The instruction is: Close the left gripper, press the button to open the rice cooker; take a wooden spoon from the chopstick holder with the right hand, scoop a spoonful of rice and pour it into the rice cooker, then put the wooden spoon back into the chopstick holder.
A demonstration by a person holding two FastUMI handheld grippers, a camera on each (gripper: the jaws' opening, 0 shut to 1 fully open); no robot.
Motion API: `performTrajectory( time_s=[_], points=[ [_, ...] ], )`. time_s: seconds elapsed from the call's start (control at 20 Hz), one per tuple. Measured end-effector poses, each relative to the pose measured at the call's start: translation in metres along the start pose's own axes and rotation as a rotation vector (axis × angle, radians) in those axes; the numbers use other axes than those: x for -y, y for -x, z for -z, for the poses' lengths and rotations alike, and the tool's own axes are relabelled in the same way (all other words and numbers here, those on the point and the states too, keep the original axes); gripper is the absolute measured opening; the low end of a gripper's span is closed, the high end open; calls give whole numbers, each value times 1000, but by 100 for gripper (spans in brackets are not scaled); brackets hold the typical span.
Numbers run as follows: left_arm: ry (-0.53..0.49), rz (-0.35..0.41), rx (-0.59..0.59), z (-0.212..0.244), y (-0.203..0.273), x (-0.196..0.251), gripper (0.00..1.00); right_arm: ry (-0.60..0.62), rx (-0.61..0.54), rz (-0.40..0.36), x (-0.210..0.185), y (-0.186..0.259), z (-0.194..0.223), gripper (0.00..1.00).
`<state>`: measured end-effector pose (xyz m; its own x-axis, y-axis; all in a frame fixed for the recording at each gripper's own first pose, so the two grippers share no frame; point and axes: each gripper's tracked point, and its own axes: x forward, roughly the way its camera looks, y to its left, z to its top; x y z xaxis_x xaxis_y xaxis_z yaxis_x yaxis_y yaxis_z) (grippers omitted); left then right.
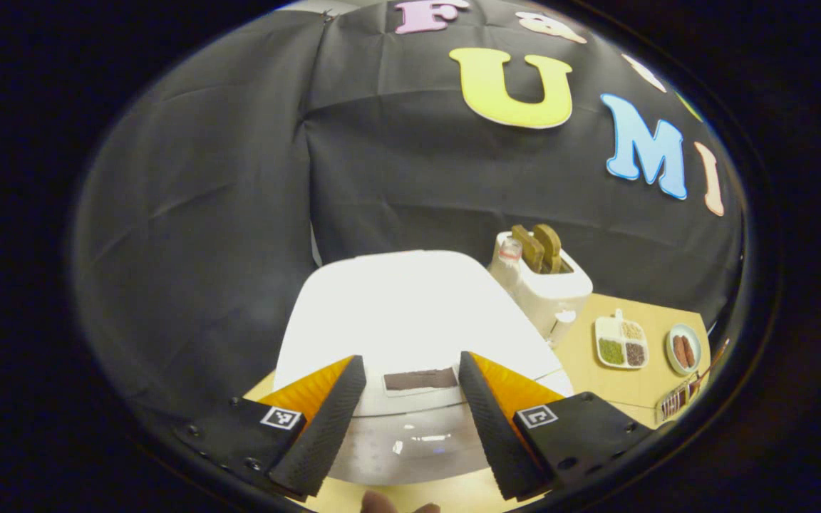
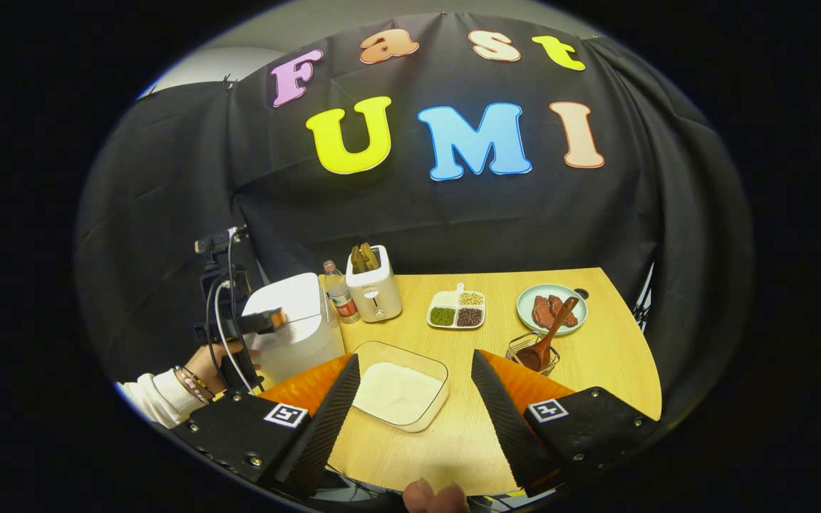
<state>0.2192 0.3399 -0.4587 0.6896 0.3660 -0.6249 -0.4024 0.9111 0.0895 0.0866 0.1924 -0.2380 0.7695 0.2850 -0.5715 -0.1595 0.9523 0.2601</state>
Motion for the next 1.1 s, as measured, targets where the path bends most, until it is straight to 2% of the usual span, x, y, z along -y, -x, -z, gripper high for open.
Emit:
performTrajectory(
  time_s=[0.05,0.1,0.2,0.35,0.45,0.6,0.85,1.0,1.1],
  points=[
    [8,9,8,2,-4,1,96,2,-1,2,1,2,1,96],
    [9,12,-19,9,-2,1,92,2,5,4,2,5,2,96],
    [18,8,-4,5,-2,1,97,-2,4,-1,2,6,4,96],
    [5,11,-2,6,1,1,98,10,17,5,9,16,0,96],
    [5,26,71,-15,21,6,98,31,48,23,21,18,-8,96],
    [-8,81,157,-51,93,24,96,52,95,37,38,28,-27,96],
    [108,247,256,-105,237,80,96,70,229,97,92,72,-92,96],
    [137,338,370,-148,336,122,94,108,336,139,128,111,-139,96],
    [119,347,415,-166,396,139,94,139,399,141,138,137,-168,96]
  ],
)
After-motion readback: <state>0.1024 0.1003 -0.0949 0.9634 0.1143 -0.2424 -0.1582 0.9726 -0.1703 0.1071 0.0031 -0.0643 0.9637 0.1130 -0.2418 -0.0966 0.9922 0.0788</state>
